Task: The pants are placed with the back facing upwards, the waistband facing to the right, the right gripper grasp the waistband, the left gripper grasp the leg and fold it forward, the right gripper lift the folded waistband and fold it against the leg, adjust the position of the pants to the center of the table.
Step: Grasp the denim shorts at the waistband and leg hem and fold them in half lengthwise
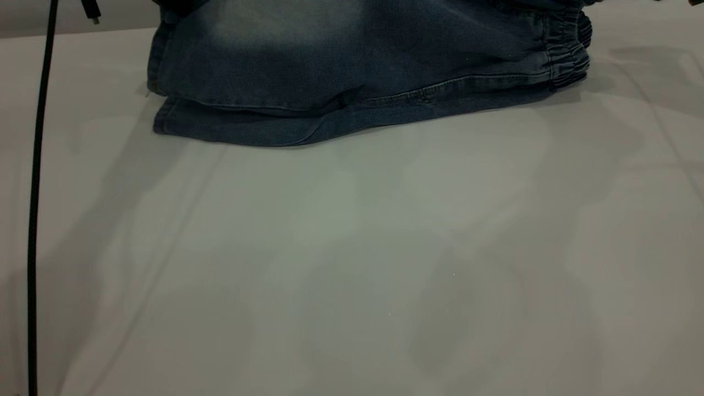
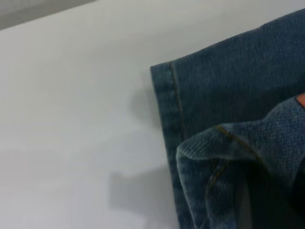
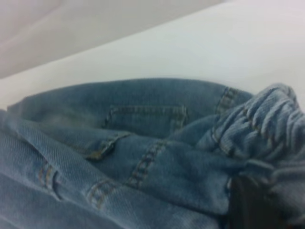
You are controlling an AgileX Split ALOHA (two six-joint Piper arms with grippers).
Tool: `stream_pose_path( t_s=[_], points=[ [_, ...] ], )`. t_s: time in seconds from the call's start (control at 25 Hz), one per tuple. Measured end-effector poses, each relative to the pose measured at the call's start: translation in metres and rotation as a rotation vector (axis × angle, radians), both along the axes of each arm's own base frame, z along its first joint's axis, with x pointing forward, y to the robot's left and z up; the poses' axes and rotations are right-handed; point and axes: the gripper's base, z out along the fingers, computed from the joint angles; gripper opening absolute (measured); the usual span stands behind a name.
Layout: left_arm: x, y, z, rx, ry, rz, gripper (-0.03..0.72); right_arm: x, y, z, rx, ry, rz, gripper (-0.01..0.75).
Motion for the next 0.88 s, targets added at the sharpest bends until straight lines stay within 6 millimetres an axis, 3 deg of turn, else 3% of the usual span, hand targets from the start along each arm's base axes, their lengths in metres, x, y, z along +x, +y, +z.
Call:
stream_pose_path(
  t_s=[0.44,0.56,0.88],
  points=[
    [0.0019,-0.0005,0.0007,0.012,-0.025,-0.029,0.088,0.0023,-0.0029,0.0021,-0.013,-0.013,-0.039,0.489],
    [0.0017,-0.0005,0.0006,0.012,-0.023,-0.029,0.088,0.0027,-0.0047,0.0055,-0.028,-0.021,-0.050,0.526],
    [0.0033,-0.0010,0.0015,0.007,-0.044,-0.031,0.088,0.0023,-0.0037,0.0064,-0.020,-0.022,-0.041,0.532]
  ],
)
